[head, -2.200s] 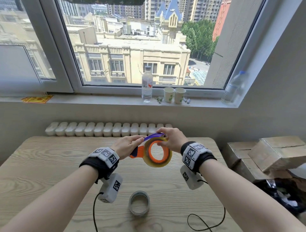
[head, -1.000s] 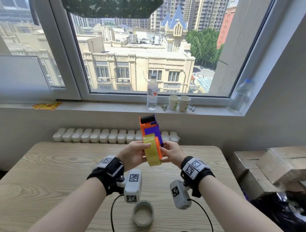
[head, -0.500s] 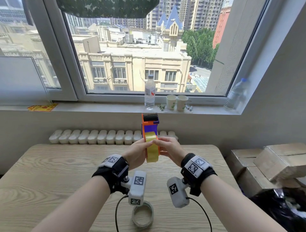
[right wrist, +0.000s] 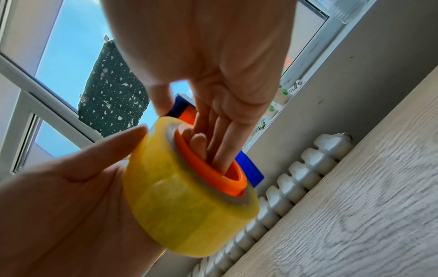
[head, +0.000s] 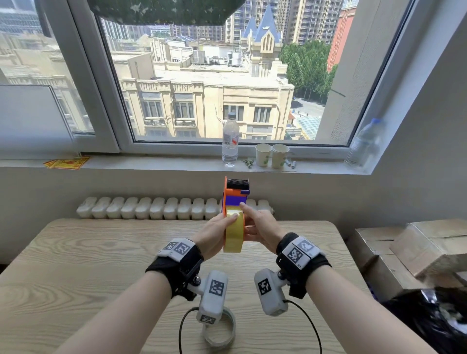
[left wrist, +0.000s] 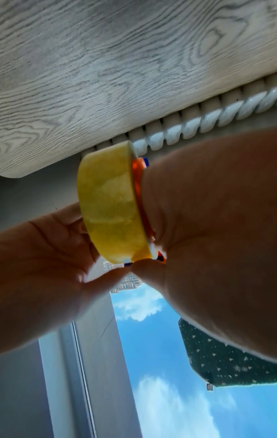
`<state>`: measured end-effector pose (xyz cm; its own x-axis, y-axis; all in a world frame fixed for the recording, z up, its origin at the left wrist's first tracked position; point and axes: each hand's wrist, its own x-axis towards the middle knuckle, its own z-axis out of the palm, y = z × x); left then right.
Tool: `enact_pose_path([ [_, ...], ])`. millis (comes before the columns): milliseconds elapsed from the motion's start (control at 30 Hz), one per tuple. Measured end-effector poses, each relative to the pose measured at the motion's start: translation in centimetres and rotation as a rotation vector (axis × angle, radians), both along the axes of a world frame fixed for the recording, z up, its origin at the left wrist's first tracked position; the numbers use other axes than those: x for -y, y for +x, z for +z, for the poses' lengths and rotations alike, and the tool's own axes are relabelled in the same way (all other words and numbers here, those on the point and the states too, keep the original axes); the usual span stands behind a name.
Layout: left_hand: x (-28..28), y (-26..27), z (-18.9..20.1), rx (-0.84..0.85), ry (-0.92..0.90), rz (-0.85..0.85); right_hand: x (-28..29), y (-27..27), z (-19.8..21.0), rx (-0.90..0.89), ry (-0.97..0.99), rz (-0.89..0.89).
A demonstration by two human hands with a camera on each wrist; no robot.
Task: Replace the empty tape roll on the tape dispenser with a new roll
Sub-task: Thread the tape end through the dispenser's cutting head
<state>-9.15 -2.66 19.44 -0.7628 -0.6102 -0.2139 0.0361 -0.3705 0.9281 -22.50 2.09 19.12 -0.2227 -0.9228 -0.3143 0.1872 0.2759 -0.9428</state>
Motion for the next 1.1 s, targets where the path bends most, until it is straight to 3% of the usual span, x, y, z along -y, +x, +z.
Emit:
enact_pose_path([
  [133,0.2,0.0,-0.1,0.030,-0.022,0.041,-0.3,-0.2,0.1,0.049,-0.030,0.053],
  [367,0.1,0.8,-0.5,-0.065,0.036,-0.050,0.2,-0.2,-0.1,-0.094,0.021,0.001],
  [600,0.4,0.4,-0.7,-0.006,0.000,0.037,-0.5,-0.1,-0.2,-0.011,-0.018,0.130],
  [1100,0.1,0.8,-1.0,-0.052,-0.027,-0.070,-0.2,0.1,0.1,-0.138,0.027,0.004],
])
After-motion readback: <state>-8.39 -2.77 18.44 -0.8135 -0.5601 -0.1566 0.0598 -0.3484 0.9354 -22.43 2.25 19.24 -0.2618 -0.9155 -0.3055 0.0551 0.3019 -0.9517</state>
